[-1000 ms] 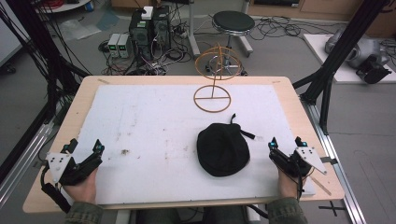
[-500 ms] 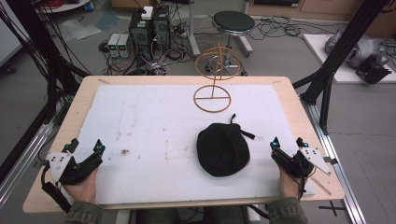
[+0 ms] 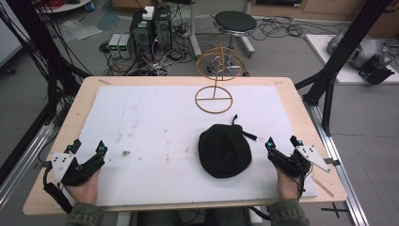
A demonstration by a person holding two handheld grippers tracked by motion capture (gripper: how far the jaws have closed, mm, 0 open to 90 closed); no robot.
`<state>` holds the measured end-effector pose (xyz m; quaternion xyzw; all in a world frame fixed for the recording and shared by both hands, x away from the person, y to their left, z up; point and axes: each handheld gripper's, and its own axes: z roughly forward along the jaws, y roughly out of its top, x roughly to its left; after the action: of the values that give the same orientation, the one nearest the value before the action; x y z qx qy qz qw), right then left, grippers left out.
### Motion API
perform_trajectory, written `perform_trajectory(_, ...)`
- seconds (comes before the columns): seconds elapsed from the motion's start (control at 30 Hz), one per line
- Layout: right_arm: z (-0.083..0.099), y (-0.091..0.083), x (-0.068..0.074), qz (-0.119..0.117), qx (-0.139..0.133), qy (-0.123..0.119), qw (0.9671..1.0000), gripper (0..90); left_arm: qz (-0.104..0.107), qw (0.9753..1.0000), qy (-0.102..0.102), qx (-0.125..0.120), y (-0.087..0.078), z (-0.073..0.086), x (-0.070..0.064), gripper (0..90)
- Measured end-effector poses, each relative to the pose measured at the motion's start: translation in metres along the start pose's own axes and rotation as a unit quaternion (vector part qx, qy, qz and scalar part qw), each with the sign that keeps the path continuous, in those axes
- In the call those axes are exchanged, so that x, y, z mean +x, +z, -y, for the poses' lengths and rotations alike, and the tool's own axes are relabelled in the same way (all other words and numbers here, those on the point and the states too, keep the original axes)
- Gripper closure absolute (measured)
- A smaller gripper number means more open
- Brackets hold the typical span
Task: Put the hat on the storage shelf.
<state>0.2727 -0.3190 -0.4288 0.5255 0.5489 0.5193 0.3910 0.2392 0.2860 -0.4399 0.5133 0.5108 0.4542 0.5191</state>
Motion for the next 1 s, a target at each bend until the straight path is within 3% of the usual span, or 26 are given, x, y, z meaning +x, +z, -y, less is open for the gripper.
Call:
perform_trajectory(0.33,-0.005,0.003,0.01,-0.031,0.003,-0.012,0.9995,13.5,0.006,0.9999,0.007,0.005,0.001,0.0,-0.002,20.8)
perform_trajectory(0.7,-0.008,0.005,0.011,-0.043,0.004,-0.001,0.9991,13.6,0.015,0.9998,0.01,0.012,0.003,0.001,-0.004,20.7)
perform_trajectory(1.0,-0.011,0.006,0.019,-0.076,0.021,-0.002,0.9969,15.3,0.023,0.9994,0.018,0.017,0.006,0.002,-0.006,20.5)
